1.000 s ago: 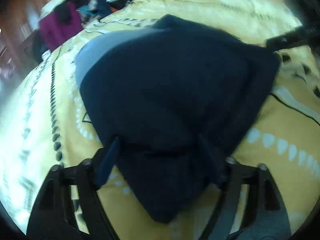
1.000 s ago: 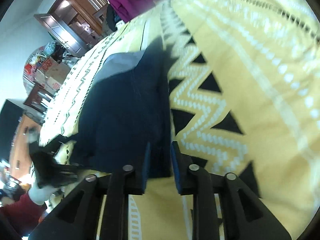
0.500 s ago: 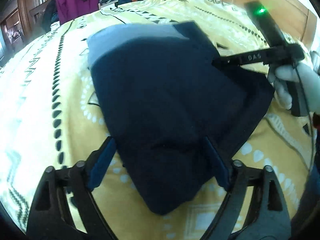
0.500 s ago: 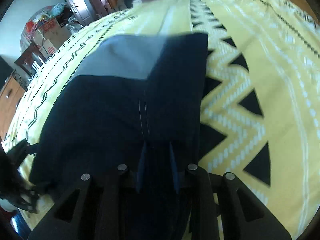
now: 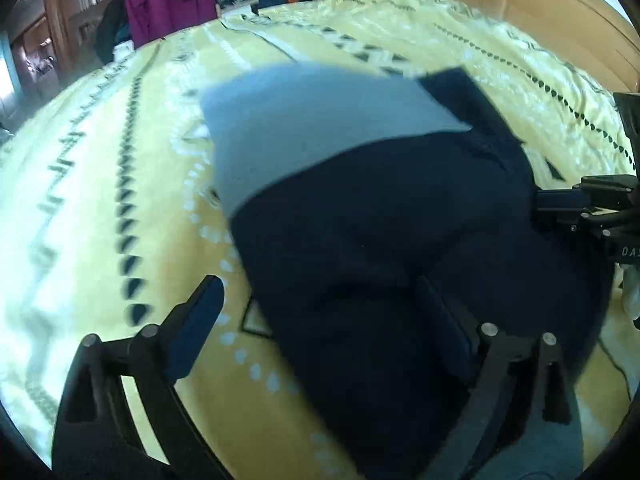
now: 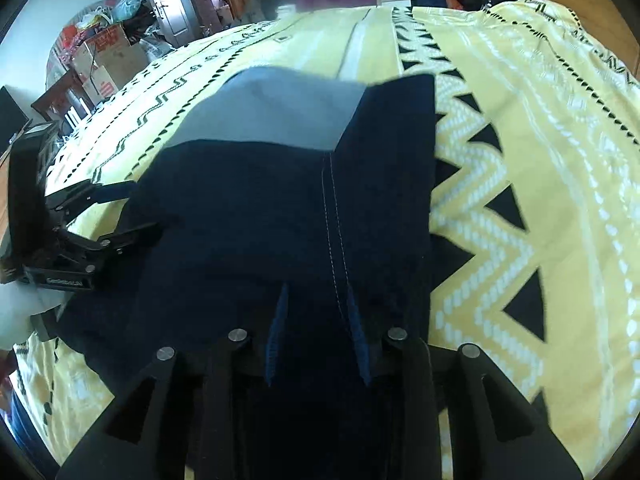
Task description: Fold small clothes
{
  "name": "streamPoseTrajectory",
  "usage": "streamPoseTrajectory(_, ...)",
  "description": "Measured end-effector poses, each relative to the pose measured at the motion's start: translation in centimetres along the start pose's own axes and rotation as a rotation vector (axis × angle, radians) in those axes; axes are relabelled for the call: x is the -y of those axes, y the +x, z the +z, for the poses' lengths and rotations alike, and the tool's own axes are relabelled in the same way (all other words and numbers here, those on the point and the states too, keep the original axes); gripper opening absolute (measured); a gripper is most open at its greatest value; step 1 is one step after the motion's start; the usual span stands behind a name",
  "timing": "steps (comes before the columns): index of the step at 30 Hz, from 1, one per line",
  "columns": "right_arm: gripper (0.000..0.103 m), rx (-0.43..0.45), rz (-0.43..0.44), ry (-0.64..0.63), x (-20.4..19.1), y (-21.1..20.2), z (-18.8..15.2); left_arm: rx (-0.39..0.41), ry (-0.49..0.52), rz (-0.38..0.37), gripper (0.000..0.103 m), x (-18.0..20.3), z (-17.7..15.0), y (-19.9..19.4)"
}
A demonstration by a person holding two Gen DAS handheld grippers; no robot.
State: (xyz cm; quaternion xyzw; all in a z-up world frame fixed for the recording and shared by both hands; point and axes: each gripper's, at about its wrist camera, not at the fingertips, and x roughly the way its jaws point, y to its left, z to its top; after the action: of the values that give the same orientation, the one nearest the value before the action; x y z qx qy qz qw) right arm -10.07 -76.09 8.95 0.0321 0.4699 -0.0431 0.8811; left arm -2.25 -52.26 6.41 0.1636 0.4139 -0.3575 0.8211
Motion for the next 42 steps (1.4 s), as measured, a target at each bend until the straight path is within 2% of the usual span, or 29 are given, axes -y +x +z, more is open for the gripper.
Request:
streamPoseTrajectory(1, 0.045, 0.02, 0.0, -0.001, -0.3, -1.2, 0.2, 0.017, 0.015, 0.016, 0.093, 0.5, -0.2, -1.1)
streamPoseTrajectory(3, 0.046, 0.058, 0.0, -0.014, -1.0, -3.6, 0.0, 0.04, 0.027, 0.025, 0.094, 1.1, -1.2, -3.8)
streamPoseTrajectory(7, 0.077, 0.096, -0.016, -0.021, -3.2, -8.0, -3.2, 0.031, -0.034, 0.029, 0.094, 2.0, -4.4, -7.7)
streamPoseTrajectory(10, 0.088, 0.07, -0.048, -0.034, -5.2, -9.7, -7.3, 0.007, -0.097, 0.041, 0.095, 2.5, -6.6, -9.1)
streamPoseTrajectory(12, 0.089, 0.002, -0.064, -0.034, -5.9, -9.5, -10.3, -0.024, -0.143, 0.056, 0.095, 2.8, -7.8, -8.7)
streamPoseTrajectory(15, 0.089, -0.054, -0.115, -0.011, -5.9, -9.5, -13.2, -0.132, -0.243, 0.108, 0.095, 3.1, -9.8, -7.0)
streamPoseTrajectory(17, 0.091, -0.079, -0.146, 0.013, -5.7, -9.6, -14.7, -0.222, -0.304, 0.116, 0.096, 2.8, -10.9, -5.1)
streamPoseTrajectory(18, 0.091, -0.095, -0.171, 0.02, -5.5, -9.4, -15.3, -0.251, -0.32, 0.125, 0.103, 2.8, -11.4, -4.2)
streamPoseTrajectory(21, 0.094, -0.137, -0.2, 0.05, -5.0, -8.5, -16.5, -0.226, -0.282, 0.188, 0.103, 3.8, -11.1, -3.6)
streamPoseTrajectory(24, 0.102, -0.145, -0.201, 0.071, -4.8, -7.9, -16.5, -0.238, -0.31, 0.196, 0.103, 3.5, -10.6, -3.1)
streamPoseTrajectory(29, 0.103, -0.128, -0.211, 0.09, -4.6, -6.9, -16.8, -0.247, -0.32, 0.201, 0.103, 2.7, -9.7, -1.8)
streamPoseTrajectory(36, 0.103, -0.095, -0.178, 0.099, -4.1, -6.8, -16.9, -0.133, -0.341, 0.211, 0.103, 1.6, -10.8, -2.1)
streamPoseTrajectory(42, 0.103, -0.078, -0.191, 0.1, -4.3, -6.5, -16.8, -0.103, -0.33, 0.22, 0.103, 2.2, -11.1, -2.2)
